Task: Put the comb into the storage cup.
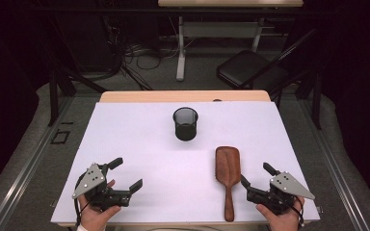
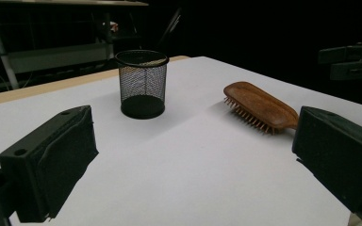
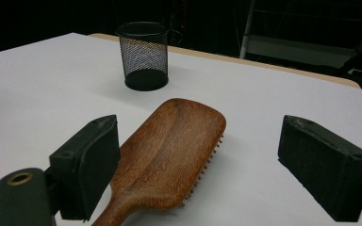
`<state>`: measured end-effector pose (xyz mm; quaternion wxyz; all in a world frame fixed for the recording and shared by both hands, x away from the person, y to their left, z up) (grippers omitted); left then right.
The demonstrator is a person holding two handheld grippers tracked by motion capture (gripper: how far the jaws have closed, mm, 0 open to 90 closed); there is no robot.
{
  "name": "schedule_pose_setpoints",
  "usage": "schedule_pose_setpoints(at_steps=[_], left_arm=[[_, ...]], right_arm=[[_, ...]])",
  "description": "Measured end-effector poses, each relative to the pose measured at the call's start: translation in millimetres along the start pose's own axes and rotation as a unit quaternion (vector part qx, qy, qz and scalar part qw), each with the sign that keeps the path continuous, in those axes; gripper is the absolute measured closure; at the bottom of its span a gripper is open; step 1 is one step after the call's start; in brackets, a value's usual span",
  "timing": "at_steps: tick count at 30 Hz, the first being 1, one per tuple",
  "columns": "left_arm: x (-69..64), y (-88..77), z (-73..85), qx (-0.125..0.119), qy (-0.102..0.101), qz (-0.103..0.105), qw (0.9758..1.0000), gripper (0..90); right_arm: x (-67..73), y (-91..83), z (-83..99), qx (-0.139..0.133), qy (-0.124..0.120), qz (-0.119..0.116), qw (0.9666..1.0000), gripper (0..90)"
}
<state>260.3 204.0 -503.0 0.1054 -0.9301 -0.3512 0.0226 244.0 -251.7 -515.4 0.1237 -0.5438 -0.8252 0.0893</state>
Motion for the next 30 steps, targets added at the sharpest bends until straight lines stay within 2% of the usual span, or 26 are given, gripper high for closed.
schedule_pose_setpoints(at_steps=[8,13,18,20,24,26,27,29,30], left_arm=[[0.4,1.1,1.7,0.005,-0.006,-0.001,1.0,0.4],[0.8,0.6,2.6,0.001,-0.01,0.003,0.9999,0.4],[0.5,1.8,4.6,0.007,-0.011,0.008,0.9999,0.4],[0.6,2.0,4.8,0.009,-0.009,0.009,0.9999,0.5],[0.4,1.8,5.1,0.009,-0.009,0.011,0.9999,0.5],[0.4,2.2,5.4,0.009,-0.01,0.011,0.9999,0.5],[0.3,2.2,5.8,0.011,-0.01,0.01,0.9998,0.5],[0.2,2.1,5.9,0.011,-0.01,0.01,0.9998,0.5],[0.3,2.0,5.9,0.011,-0.009,0.01,0.9998,0.5]], right_arm=[[3.0,5.3,2.6,0.014,-0.005,-0.008,0.9998,12.8],[8.8,6.6,3.4,0.025,-0.019,-0.01,0.9995,12.8],[13.9,8.4,4.2,0.036,-0.029,-0.02,0.9987,14.3],[16.5,10.5,4.8,0.047,-0.033,-0.028,0.998,17.8],[19.8,10.8,5.0,0.045,-0.042,-0.035,0.9975,25.1],[22.1,11.4,5.4,0.051,-0.042,-0.041,0.997,27.6],[23.5,11.8,5.8,0.062,-0.05,-0.045,0.9958,30.8],[25.1,12.2,6.4,0.064,-0.049,-0.045,0.9957,32.3],[26.9,13.3,6.9,0.063,-0.051,-0.053,0.9953,33.3]])
Point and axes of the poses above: each handheld gripper's, and its own axes: y roughly forward along the jaws, z roughly out of its underside, x roughly to its left, the point moved 2 cm from there along y, roughly forward along the jaws, and after that the axes turned 7 degrees about y, right-handed, at the moved point
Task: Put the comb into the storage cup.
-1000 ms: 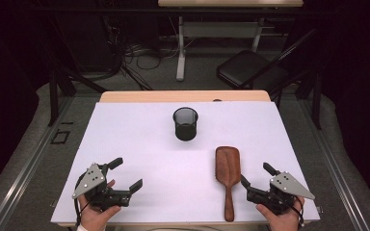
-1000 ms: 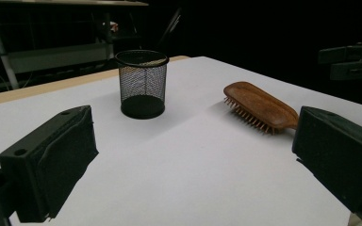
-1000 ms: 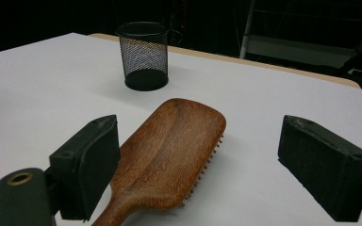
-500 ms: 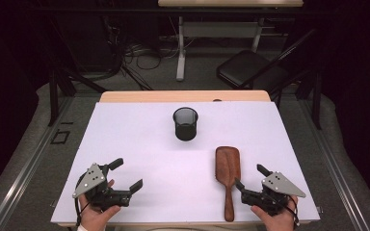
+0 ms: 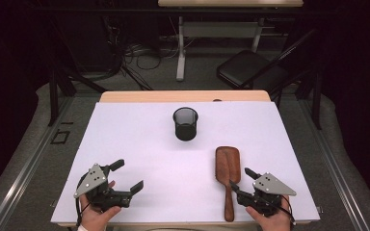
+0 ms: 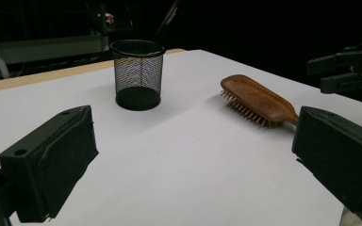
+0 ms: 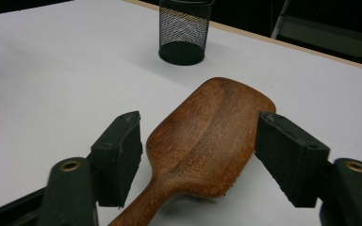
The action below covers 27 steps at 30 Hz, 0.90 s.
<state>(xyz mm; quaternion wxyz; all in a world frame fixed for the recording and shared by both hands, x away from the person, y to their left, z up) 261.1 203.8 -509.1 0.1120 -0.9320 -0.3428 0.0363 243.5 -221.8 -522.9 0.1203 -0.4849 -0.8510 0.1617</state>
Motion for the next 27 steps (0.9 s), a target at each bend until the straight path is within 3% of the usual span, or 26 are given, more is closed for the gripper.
schedule_pose_setpoints(at_steps=[5,12,21,24,27], left_arm=[[0.5,0.3,1.1,0.003,-0.004,0.0,1.0,0.5],[0.5,0.2,1.6,0.002,-0.008,0.004,1.0,0.5],[-0.5,1.1,2.4,0.006,-0.007,0.007,0.9999,0.5],[-0.8,1.4,2.9,0.007,-0.008,0.007,0.9999,0.5],[-0.3,1.5,3.0,0.009,-0.009,0.011,0.9999,0.6]], right_arm=[[4.2,1.6,0.8,0.011,-0.011,0.0,0.9999,34.4],[10.9,6.4,2.3,0.041,-0.002,-0.016,0.999,39.5],[19.3,12.7,5.6,0.06,0.008,-0.045,0.9972,44.3],[21.9,13.5,6.6,0.068,0.012,-0.055,0.9961,48.1],[22.7,14.9,9.2,0.079,0.014,-0.065,0.9946,60.1]])
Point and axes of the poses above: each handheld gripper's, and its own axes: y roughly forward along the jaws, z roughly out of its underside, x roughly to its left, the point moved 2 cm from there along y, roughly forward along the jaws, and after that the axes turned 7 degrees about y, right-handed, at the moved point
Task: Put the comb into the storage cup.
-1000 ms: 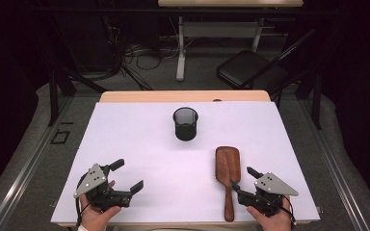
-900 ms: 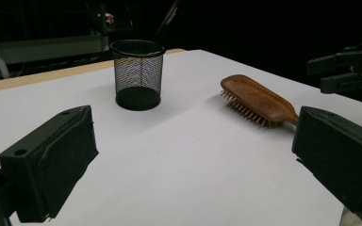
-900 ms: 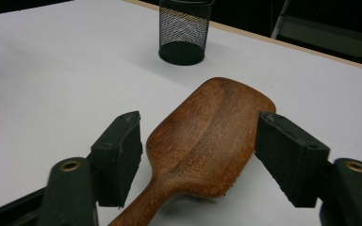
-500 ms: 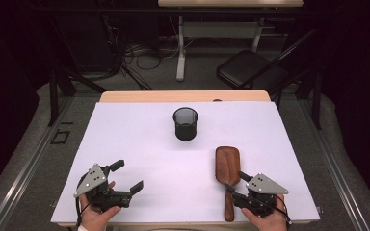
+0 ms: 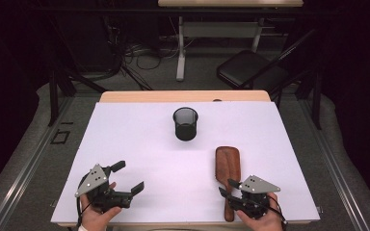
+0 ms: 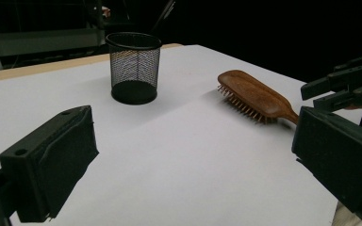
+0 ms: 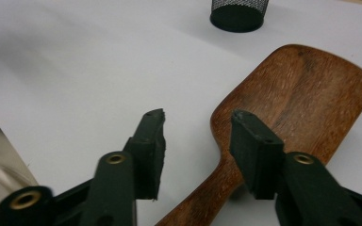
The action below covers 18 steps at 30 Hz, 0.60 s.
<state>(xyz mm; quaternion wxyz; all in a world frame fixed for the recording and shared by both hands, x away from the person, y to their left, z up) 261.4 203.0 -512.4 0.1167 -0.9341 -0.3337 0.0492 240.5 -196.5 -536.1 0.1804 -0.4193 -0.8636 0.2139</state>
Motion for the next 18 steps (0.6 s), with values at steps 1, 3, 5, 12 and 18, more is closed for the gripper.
schedule_pose_setpoints(at_steps=[1,3,5,12,18], left_arm=[[0.0,0.0,0.0,0.0,0.0,0.0,1.0,0.6],[0.0,0.1,0.1,0.001,0.0,0.0,1.0,0.6],[-0.3,0.4,0.2,-0.001,0.0,-0.001,1.0,0.6],[0.2,0.6,0.6,0.001,0.0,0.001,1.0,0.6],[0.3,0.6,0.9,0.002,-0.002,0.0,1.0,0.6]], right_arm=[[0.2,0.8,1.0,0.006,-0.001,0.001,1.0,62.9],[0.3,2.0,1.9,0.013,-0.001,-0.002,0.9999,65.1],[0.9,5.9,4.4,0.028,-0.004,-0.005,0.9996,73.7],[-0.2,11.8,8.4,0.065,0.002,-0.009,0.9978,89.3],[1.2,14.3,9.7,0.077,-0.001,-0.014,0.9969,90.0]])
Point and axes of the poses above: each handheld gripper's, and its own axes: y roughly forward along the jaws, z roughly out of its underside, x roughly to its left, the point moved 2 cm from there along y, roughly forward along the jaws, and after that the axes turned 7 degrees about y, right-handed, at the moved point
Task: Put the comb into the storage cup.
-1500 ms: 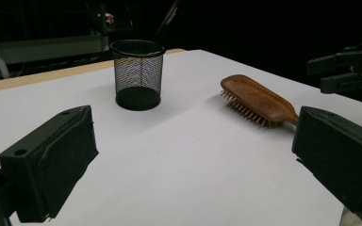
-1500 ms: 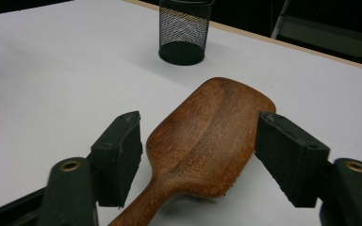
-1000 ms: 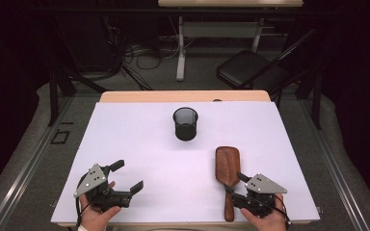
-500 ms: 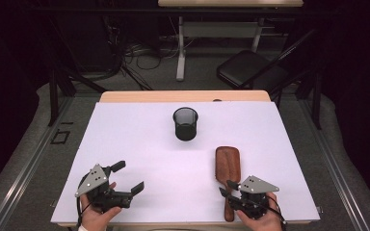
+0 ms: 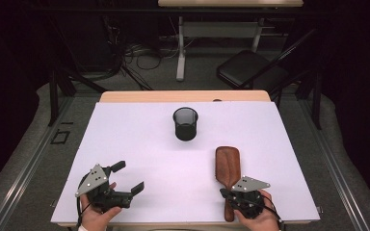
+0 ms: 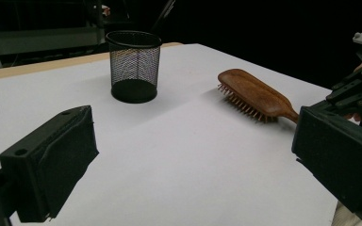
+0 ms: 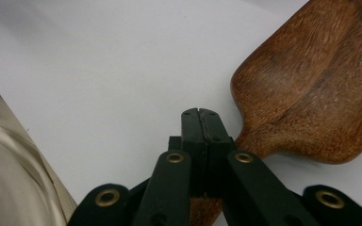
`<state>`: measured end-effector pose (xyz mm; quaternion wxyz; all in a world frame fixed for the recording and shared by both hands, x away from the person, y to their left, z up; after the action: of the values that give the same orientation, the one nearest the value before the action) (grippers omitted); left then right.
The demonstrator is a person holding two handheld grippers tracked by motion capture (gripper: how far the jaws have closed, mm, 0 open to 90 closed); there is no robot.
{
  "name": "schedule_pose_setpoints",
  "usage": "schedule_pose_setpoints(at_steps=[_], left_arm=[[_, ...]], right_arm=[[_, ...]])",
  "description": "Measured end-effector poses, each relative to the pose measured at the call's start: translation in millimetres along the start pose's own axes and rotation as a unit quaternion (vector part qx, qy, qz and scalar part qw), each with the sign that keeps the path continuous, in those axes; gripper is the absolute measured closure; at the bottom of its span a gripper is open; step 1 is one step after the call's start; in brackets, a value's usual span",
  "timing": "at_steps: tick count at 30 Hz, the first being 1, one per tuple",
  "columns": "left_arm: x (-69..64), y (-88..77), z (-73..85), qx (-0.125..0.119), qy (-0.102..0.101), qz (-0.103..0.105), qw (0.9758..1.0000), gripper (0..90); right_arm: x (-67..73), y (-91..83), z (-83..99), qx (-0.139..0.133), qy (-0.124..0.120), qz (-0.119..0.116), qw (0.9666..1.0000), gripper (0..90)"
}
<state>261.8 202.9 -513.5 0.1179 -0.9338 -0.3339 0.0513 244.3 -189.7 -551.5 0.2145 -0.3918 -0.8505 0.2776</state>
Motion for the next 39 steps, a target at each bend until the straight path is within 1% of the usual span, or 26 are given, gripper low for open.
schedule_pose_setpoints(at_steps=[2,5,10,20,22,23,26,27,28,31,32,39], left_arm=[[0.1,0.3,0.2,0.001,-0.001,-0.001,1.0,0.6],[0.4,0.3,0.4,0.0,-0.003,-0.002,1.0,0.6],[0.6,0.4,0.5,0.002,-0.002,-0.002,1.0,0.6],[1.4,-0.1,0.8,0.003,-0.002,-0.002,1.0,0.6],[1.6,0.2,1.1,0.002,-0.003,-0.001,1.0,0.6],[1.7,0.3,1.2,0.002,-0.003,0.0,1.0,0.6],[1.8,0.2,1.1,0.001,-0.003,-0.002,1.0,0.6],[1.9,0.2,1.2,0.0,-0.004,-0.001,1.0,0.6],[2.0,0.1,1.2,0.001,-0.004,-0.003,1.0,0.6],[2.0,0.2,1.3,0.001,-0.005,-0.003,1.0,0.6],[2.0,0.2,1.3,0.001,-0.005,-0.003,1.0,0.6],[2.6,0.4,1.8,0.003,-0.006,-0.002,1.0,0.6]], right_arm=[[0.4,1.3,0.5,0.003,0.0,-0.003,1.0,90.0],[0.3,3.6,1.5,0.015,-0.005,0.001,0.9999,90.0],[-1.3,5.1,2.4,0.022,-0.004,0.003,0.9997,90.0],[-9.5,2.1,2.8,0.029,0.015,0.016,0.9993,90.0],[-13.3,0.3,3.2,0.032,0.022,0.025,0.9989,90.0],[-13.3,0.3,3.2,0.032,0.022,0.025,0.9989,90.0],[-18.1,-2.2,3.6,0.034,0.03,0.036,0.9983,90.0],[-18.1,-2.2,3.6,0.034,0.03,0.036,0.9983,90.0],[-20.4,-3.5,3.7,0.035,0.036,0.039,0.998,90.0],[-23.0,-4.9,3.7,0.036,0.039,0.04,0.9978,90.0],[-25.2,-5.6,3.9,0.034,0.044,0.041,0.9976,90.0],[-30.5,-7.3,4.1,0.037,0.044,0.047,0.9973,90.0]])
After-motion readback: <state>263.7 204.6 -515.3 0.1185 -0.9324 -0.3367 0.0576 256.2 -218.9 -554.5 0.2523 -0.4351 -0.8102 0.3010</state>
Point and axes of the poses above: each handheld gripper's, and its own axes: y roughly forward along the jaws, z roughly out of its underside, x roughly to its left, the point moved 2 cm from there along y, roughly forward along the jaws, and after that the axes turned 7 degrees about y, right-handed, at the moved point
